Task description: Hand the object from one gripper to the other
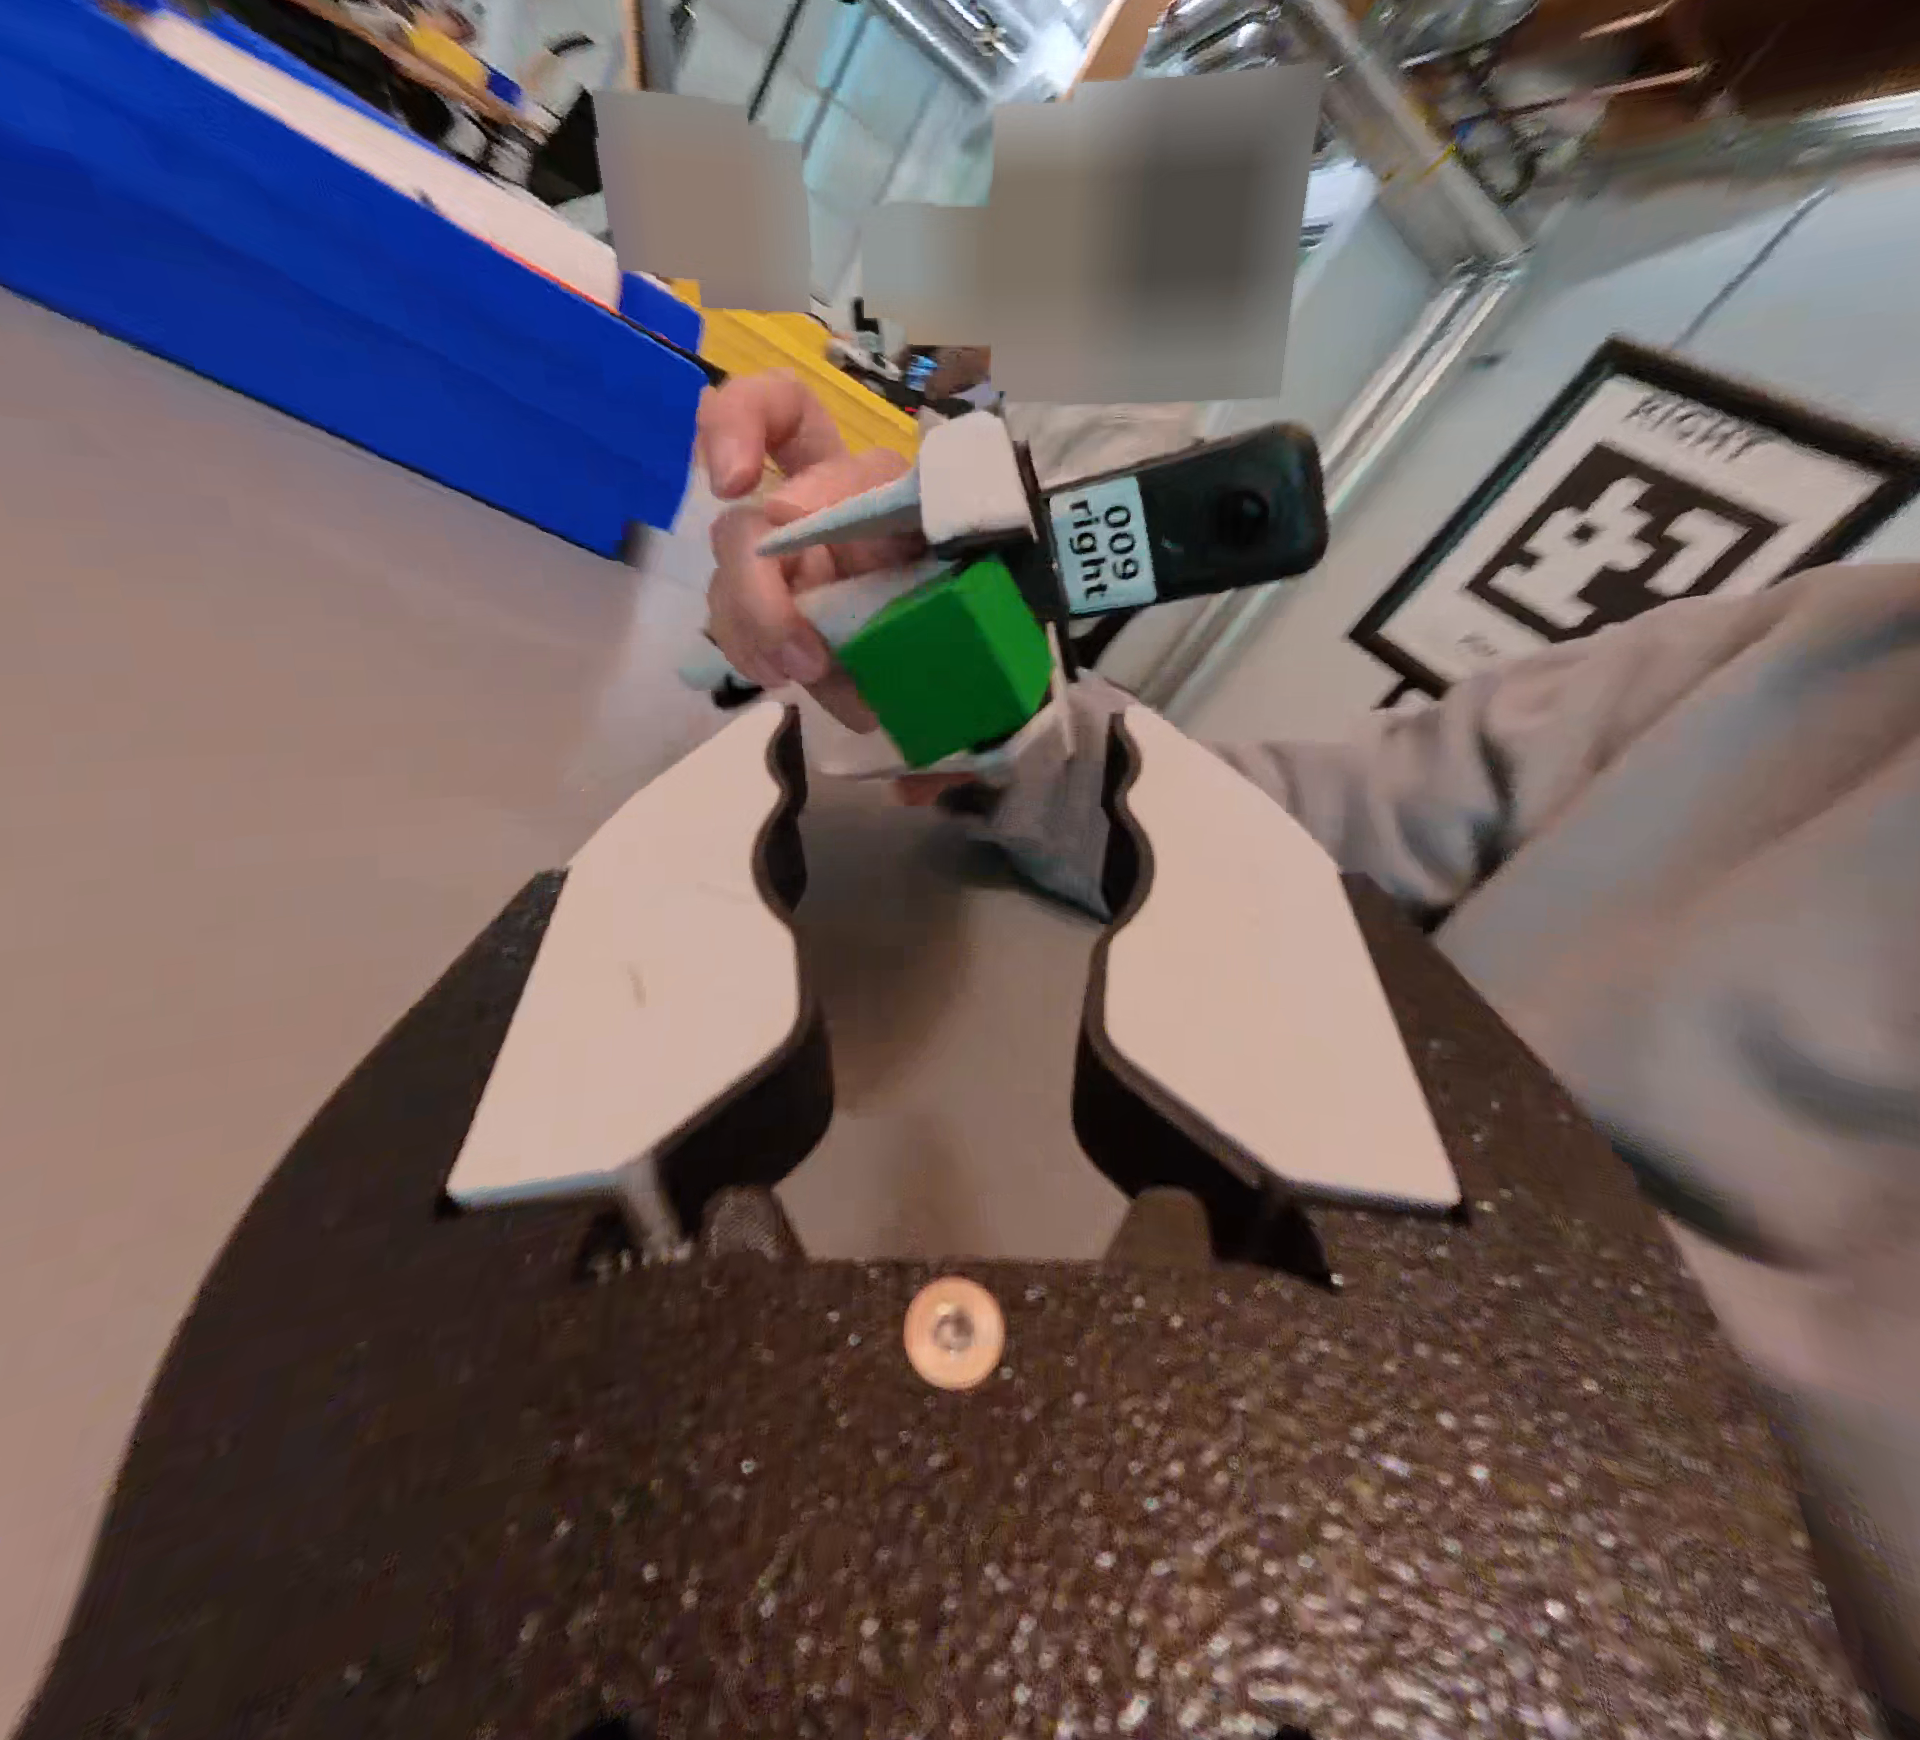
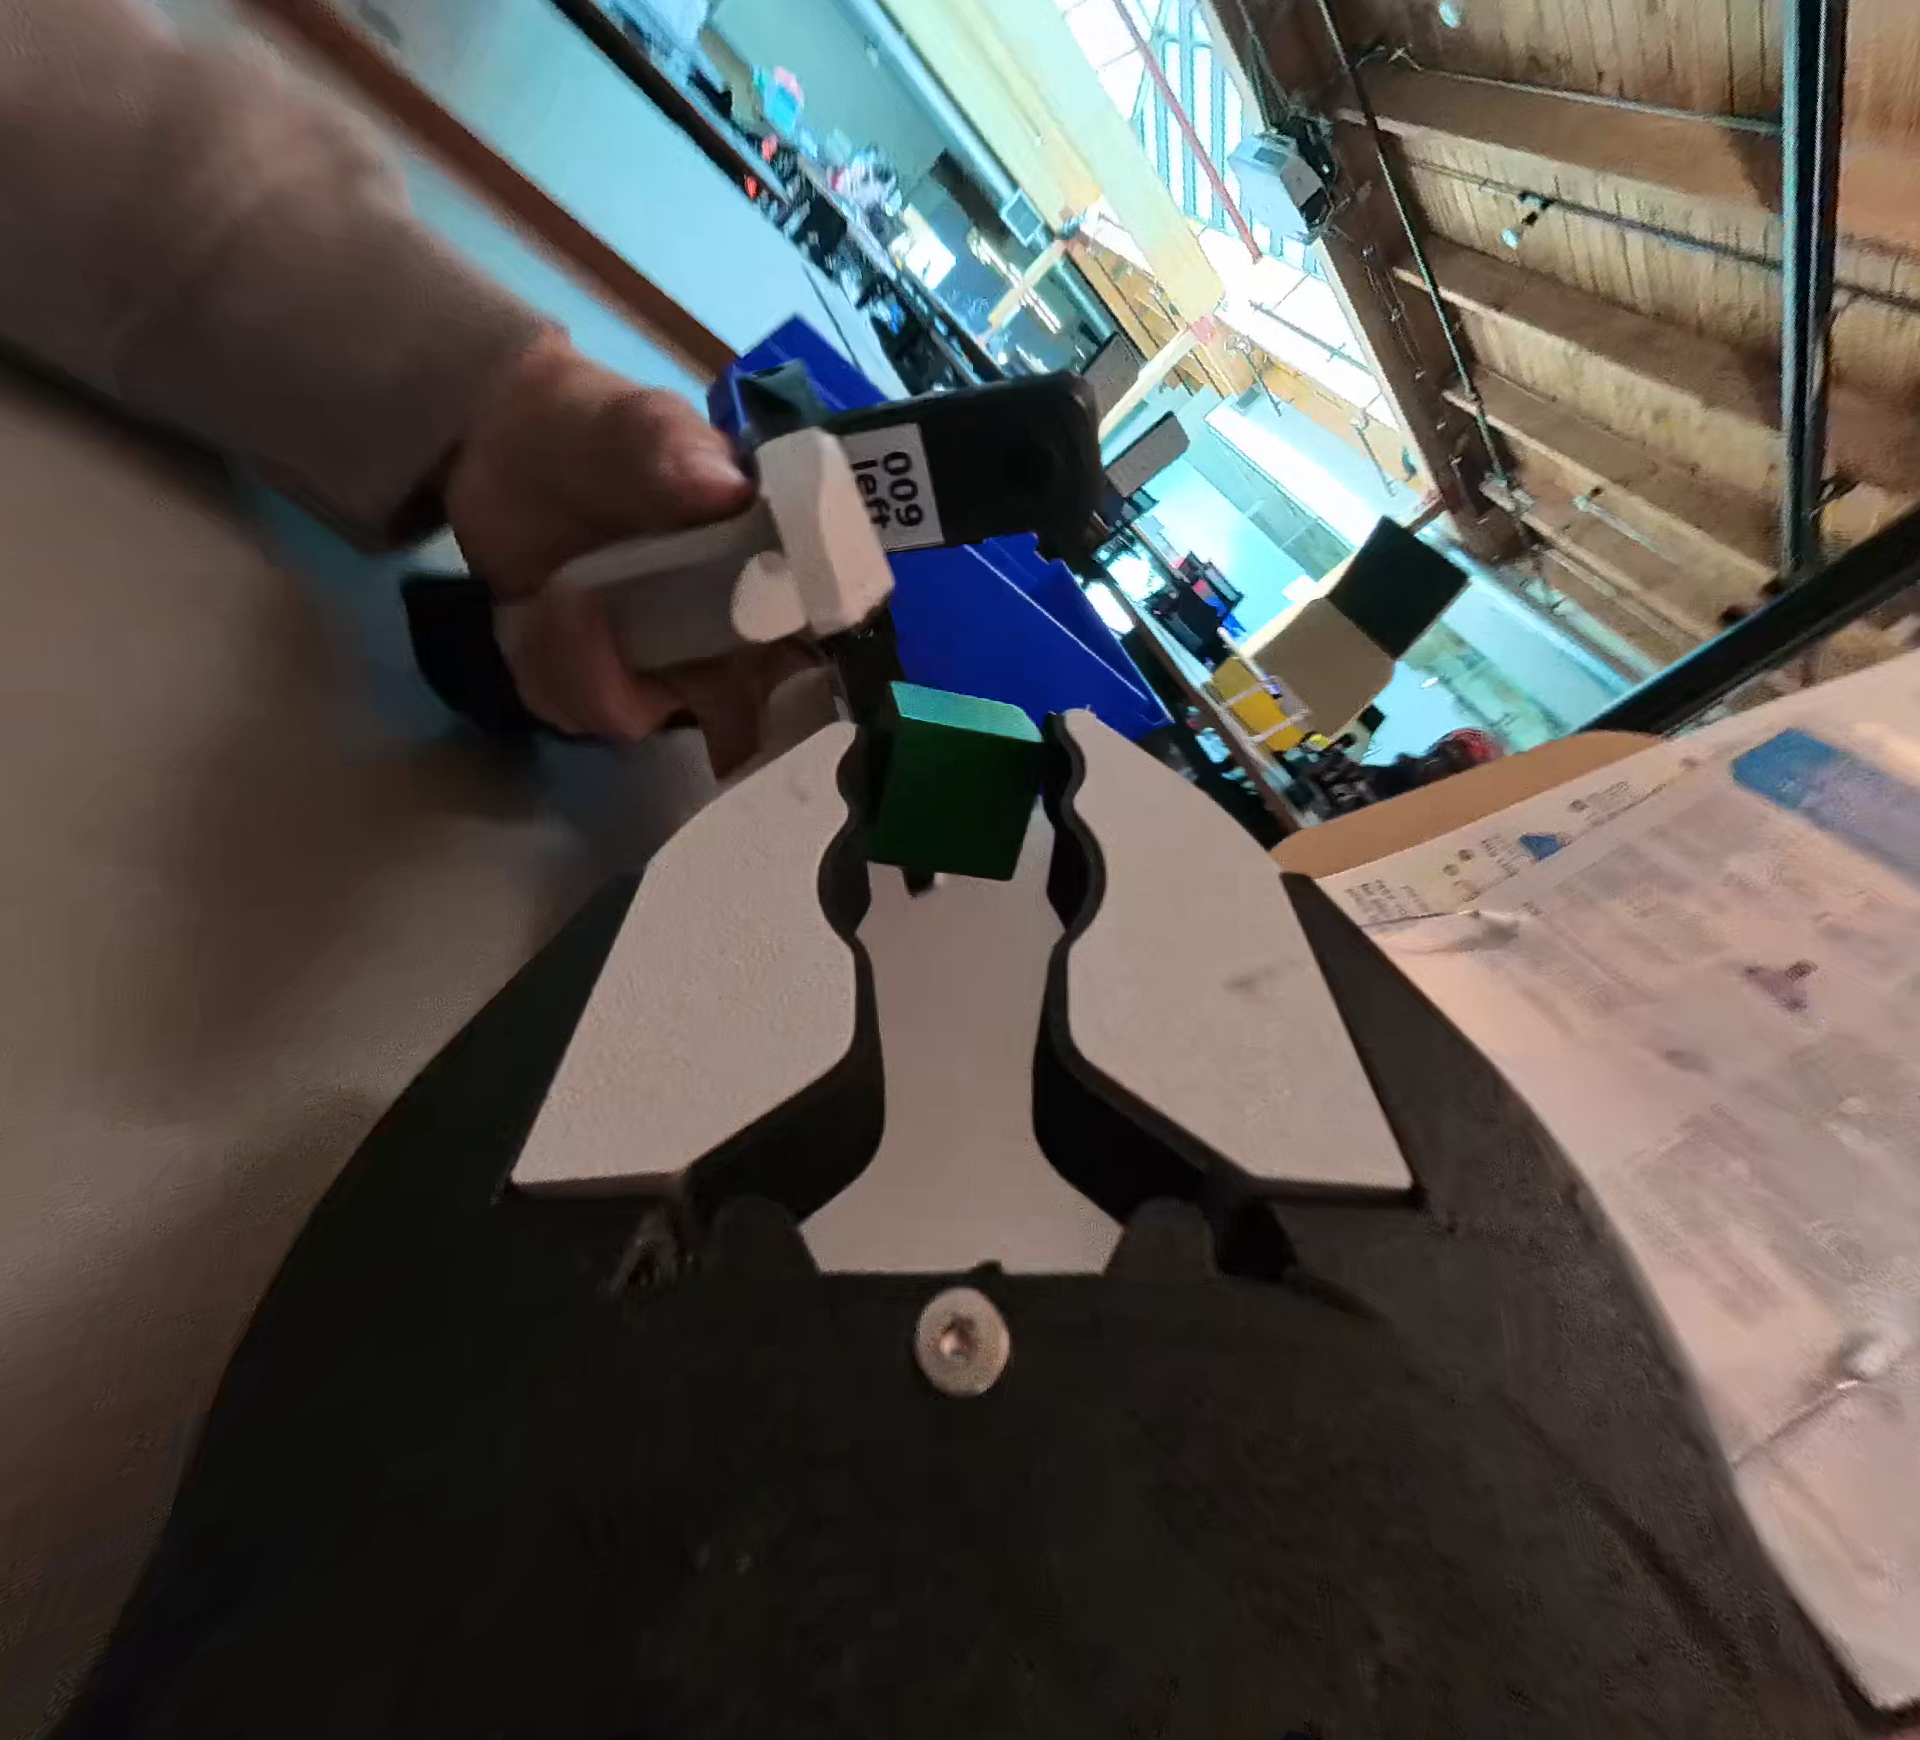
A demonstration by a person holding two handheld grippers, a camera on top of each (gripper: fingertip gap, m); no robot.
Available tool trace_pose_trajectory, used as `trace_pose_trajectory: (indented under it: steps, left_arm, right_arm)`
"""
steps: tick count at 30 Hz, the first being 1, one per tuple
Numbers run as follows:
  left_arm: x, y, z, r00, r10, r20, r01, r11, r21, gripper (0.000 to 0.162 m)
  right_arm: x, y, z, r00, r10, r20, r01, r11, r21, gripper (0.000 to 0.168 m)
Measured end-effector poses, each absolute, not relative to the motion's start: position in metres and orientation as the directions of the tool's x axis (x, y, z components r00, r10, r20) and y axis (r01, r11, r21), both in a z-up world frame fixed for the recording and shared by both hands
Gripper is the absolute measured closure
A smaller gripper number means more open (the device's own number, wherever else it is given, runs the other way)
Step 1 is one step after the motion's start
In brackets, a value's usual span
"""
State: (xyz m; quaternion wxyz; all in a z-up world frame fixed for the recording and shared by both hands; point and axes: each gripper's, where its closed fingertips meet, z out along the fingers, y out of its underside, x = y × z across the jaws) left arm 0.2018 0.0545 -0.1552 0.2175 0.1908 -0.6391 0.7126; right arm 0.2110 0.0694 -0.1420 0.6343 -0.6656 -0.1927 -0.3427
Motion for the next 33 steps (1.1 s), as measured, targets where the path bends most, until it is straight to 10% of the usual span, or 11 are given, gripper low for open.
trace_pose_trajectory:
  steps: [8,13,16,22,28,33]
  left_arm:
    - [0.19,0.049,-0.168,-0.688,0.193,0.7,-0.712,0.012,-0.702,0.133]
    - [0.209,0.056,-0.173,-0.802,0.03,0.596,-0.597,-0.03,-0.802,0.133]
    - [0.219,0.065,-0.169,-0.882,-0.078,0.465,-0.462,-0.052,-0.885,0.133]
    - [0.237,0.069,-0.18,-0.932,-0.361,0.027,-0.086,0.147,-0.985,0.133]
    - [0.249,0.069,-0.188,-0.848,-0.48,-0.227,0.06,0.338,-0.939,0.133]
    - [0.263,0.078,-0.186,-0.623,-0.505,-0.597,0.242,0.601,-0.761,0.133]
  right_arm:
    - [0.199,0.079,-0.162,0.555,-0.064,0.829,0.805,-0.208,-0.555,0.138]
    - [0.207,0.077,-0.166,0.748,-0.099,0.656,0.634,-0.186,-0.751,0.121]
    - [0.206,0.072,-0.154,0.947,-0.074,0.312,0.309,-0.049,-0.95,0.097]
    - [0.231,0.062,-0.148,0.99,-0.14,-0.011,-0.008,0.021,-1.0,0.108]
    - [0.236,0.072,-0.172,0.974,-0.213,0.071,0.046,-0.124,-0.991,0.122]
    - [0.243,0.078,-0.171,0.923,-0.249,-0.295,-0.304,0.0,-0.953,0.11]
